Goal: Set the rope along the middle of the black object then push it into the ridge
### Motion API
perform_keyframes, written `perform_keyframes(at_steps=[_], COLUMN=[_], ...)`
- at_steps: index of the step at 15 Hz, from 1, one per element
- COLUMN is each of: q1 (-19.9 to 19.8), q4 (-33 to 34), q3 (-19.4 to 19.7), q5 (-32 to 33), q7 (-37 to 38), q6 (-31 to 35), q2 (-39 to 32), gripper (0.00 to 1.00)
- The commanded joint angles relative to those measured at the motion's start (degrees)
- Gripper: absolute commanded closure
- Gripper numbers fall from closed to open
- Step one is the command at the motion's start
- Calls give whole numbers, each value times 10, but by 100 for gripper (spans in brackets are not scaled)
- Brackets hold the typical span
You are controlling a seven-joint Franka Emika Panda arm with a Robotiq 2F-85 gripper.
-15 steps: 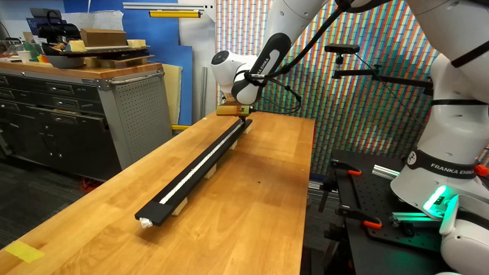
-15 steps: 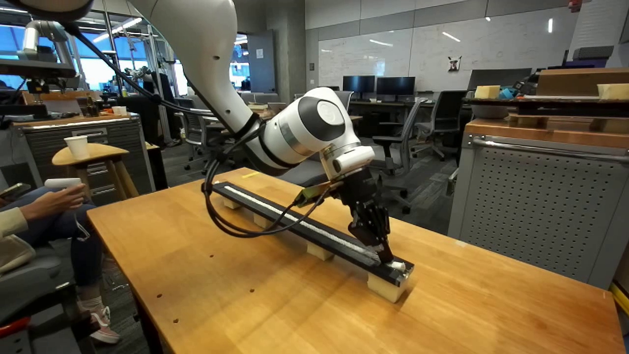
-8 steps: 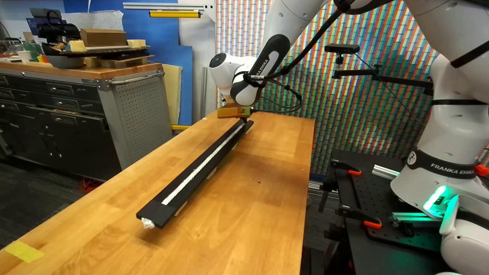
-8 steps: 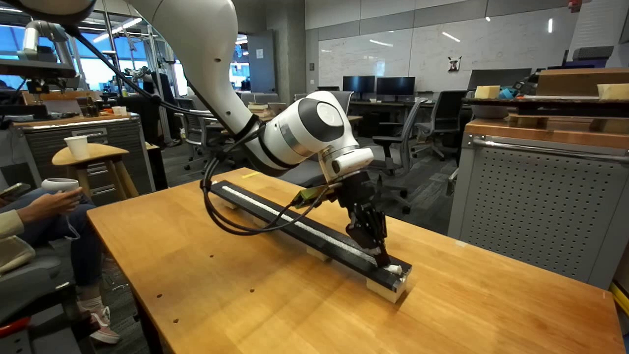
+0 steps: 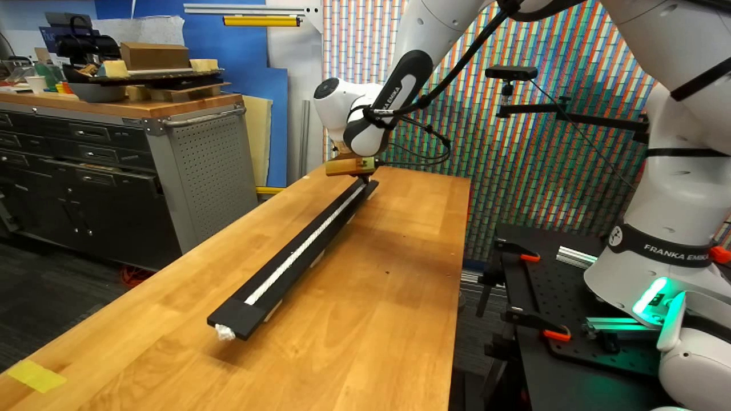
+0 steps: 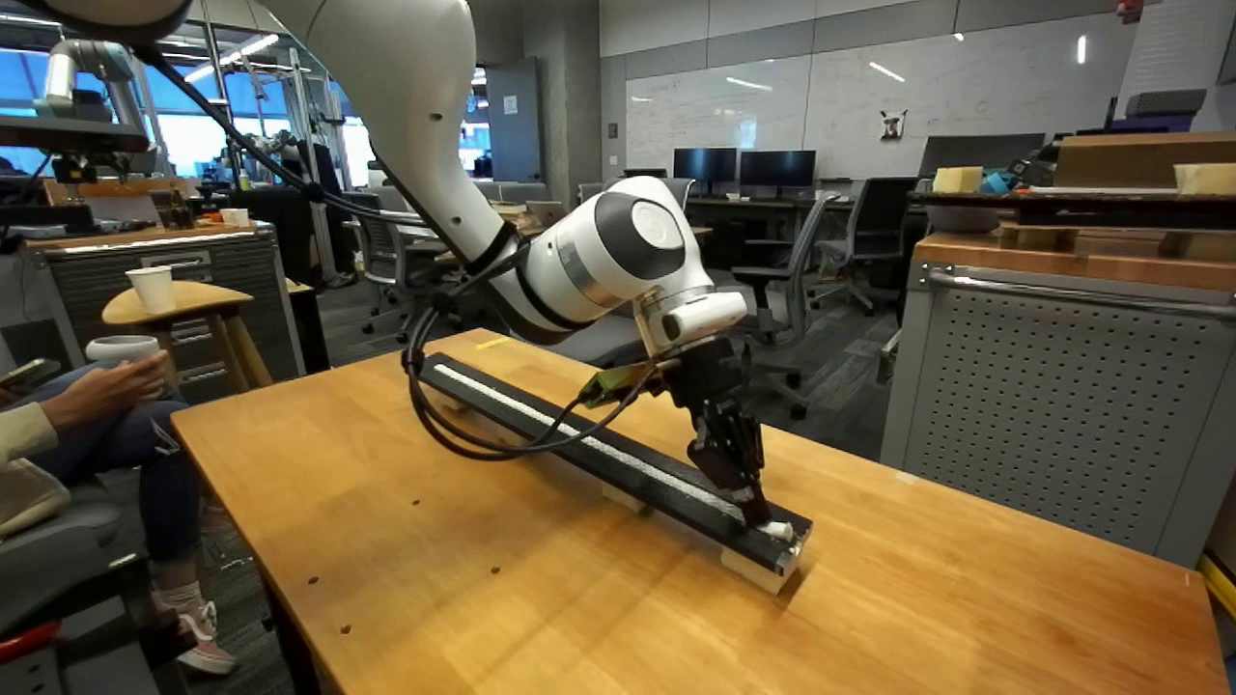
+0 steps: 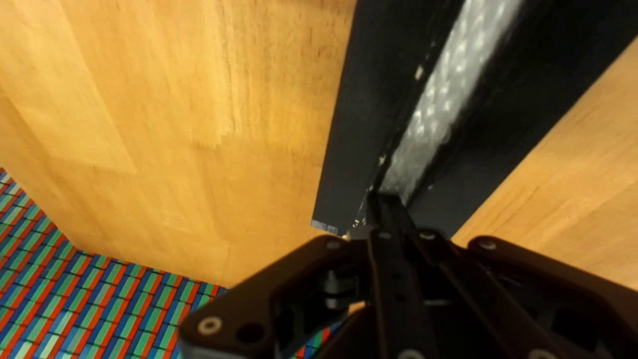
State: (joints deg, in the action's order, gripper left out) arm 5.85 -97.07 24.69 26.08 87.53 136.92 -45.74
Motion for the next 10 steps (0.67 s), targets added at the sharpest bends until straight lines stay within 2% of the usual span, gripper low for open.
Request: perform_keyframes(at_steps=[1,10], q1=[-13,18], q4=[17,-15], q3=[-9,37], q5=[-5,28], q7=[1,101], q6=[8,39], q2=[-16,11], gripper=[100,100])
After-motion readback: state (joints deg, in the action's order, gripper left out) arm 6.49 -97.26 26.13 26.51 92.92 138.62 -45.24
